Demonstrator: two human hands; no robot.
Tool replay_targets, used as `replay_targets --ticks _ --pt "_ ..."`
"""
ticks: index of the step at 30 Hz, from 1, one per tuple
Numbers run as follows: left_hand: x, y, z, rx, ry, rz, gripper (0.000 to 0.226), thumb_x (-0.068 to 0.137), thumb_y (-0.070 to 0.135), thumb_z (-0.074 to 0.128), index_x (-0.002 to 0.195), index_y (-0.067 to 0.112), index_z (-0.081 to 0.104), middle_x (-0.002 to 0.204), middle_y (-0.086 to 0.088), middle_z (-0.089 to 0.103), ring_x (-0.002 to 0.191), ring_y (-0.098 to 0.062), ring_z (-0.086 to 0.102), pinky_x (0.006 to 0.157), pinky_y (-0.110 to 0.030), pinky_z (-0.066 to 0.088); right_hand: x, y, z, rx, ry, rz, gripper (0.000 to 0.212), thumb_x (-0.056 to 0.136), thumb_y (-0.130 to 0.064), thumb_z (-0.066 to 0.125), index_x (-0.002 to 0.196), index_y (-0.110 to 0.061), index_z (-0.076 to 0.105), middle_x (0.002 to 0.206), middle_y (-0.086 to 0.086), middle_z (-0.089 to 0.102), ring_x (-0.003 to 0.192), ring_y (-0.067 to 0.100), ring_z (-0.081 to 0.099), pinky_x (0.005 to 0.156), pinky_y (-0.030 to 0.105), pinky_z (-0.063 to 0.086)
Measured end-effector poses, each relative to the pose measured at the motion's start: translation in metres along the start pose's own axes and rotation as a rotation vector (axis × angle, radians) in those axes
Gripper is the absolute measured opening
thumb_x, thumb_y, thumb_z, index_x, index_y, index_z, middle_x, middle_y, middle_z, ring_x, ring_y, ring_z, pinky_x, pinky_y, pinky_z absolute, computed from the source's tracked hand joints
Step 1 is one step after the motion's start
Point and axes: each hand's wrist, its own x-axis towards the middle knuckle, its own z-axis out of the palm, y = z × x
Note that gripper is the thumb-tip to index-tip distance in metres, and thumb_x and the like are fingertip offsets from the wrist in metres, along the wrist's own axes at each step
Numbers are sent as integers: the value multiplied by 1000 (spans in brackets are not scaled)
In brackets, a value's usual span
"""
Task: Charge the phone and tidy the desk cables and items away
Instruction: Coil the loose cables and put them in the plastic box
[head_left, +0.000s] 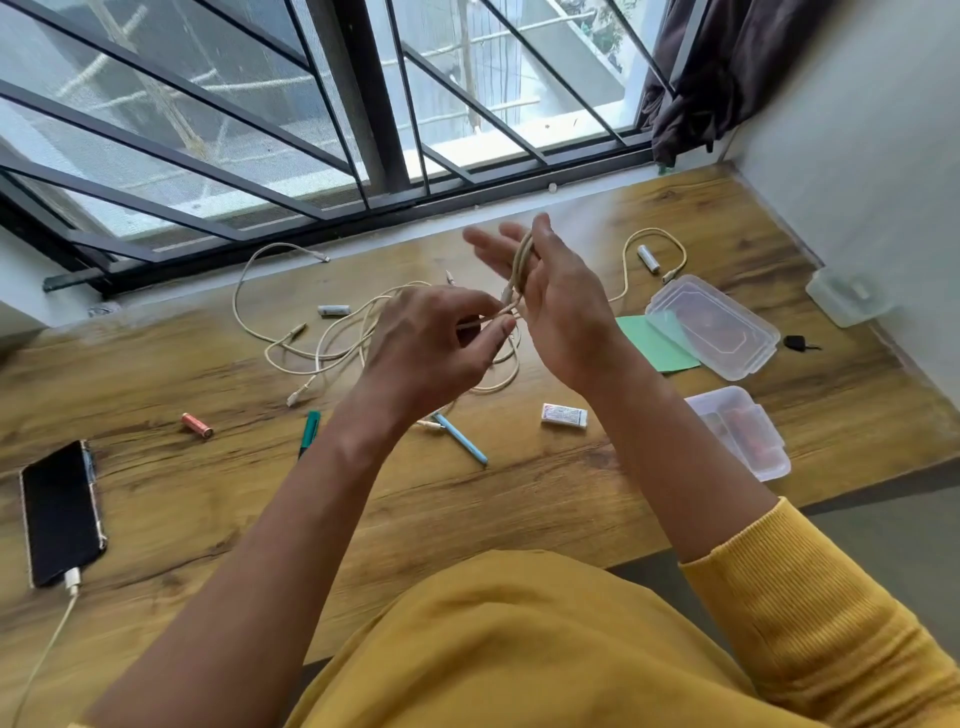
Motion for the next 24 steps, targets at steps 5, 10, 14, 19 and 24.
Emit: replay_targets --ticks 5,10,14,19,24 --pt "11 -1 -24 -51 -89 55 13 88 27 74 97 30 83 86 13 77 73 -10 72 66 -39 61 -12 4 8 -330 -77 49 71 114 -51 6 130 -11 63 112 -6 78 113 3 69 109 27 48" --pt "18 -11 -36 -173 -112 72 33 84 21 68 117 23 72 76 4 69 66 -20 65 65 -45 56 -17 3 13 -530 -255 53 78 113 -44 -5 100 -21 68 86 -11 78 87 0 73 90 30 49" --pt "17 -18 -40 -203 -117 56 43 84 7 66 125 20 66 81 1 67 75 -18 66 75 -36 58 -17 3 11 -543 -383 101 93 108 -55 -9 109 -3 69 94 20 78 87 32 75 88 39 57" --pt "16 -30 -37 -292 -63 13 16 84 12 71 99 16 67 85 -2 66 77 -16 62 75 -38 55 -11 -5 6 -405 -458 117 101 107 -60 -9 113 2 72 73 24 64 67 27 60 65 25 48" --pt "11 -42 -32 -584 -3 -41 15 95 16 69 103 4 65 90 -13 66 83 -26 63 74 -45 53 -9 -17 5 -161 -573 125 84 111 -55 13 121 11 65 63 12 60 61 24 55 71 39 40"
